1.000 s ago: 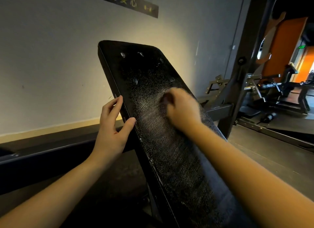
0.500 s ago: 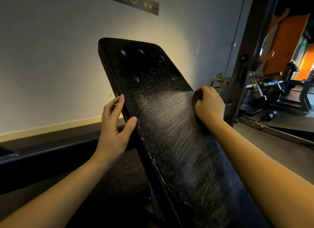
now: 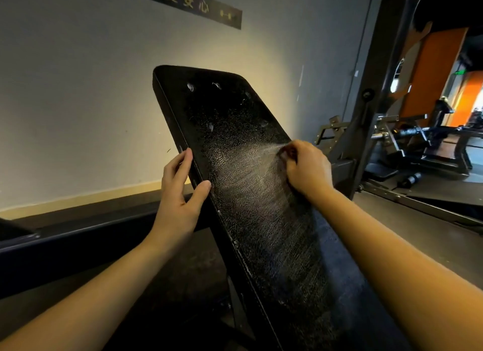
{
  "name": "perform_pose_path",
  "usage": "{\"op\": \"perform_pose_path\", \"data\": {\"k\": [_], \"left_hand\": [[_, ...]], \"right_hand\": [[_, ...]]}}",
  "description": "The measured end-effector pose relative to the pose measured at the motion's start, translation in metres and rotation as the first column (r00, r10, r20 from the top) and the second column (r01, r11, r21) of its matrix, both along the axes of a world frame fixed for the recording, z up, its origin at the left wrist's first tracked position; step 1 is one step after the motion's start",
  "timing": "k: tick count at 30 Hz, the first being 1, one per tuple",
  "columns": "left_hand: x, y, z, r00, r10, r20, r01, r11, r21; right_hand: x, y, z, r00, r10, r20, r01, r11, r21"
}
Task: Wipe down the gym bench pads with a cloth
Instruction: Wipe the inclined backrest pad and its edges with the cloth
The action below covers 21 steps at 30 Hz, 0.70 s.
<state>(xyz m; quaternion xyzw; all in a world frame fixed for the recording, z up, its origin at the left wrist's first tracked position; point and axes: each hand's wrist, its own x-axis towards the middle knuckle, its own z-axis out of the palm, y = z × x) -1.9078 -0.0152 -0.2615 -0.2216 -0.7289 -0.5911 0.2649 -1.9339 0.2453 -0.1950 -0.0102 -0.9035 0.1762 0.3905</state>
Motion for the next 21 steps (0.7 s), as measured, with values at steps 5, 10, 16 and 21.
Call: {"op": "perform_pose_path", "data": {"k": [5,10,16,21], "left_hand": [[0.005,0.001,0.005,1.000,0.013,0.024,-0.013,0.999,-0.034],[-0.001,-0.003,0.004,0.999,0.009,0.043,-0.008,1.000,-0.029],[0.005,-0.002,0.006,0.999,-0.013,0.047,0.013,1.000,-0.014],[0.016,-0.002,0.015,0.994,0.084,0.068,-0.075,0.988,-0.132]], "right_hand": [[0.047,-0.094,-0.017,0.918,0.393,-0.055,-0.383,0.913,0.142],[0.063,-0.028,-0.033,0.930,0.368,-0.011,-0.353,0.900,0.256],[0.021,-0.057,-0.006,1.000,0.020,-0.002,-0.020,0.999,-0.026],[0.110,-0.090,-0.055,0.870,0.493,0.001,-0.483,0.851,0.206]]}}
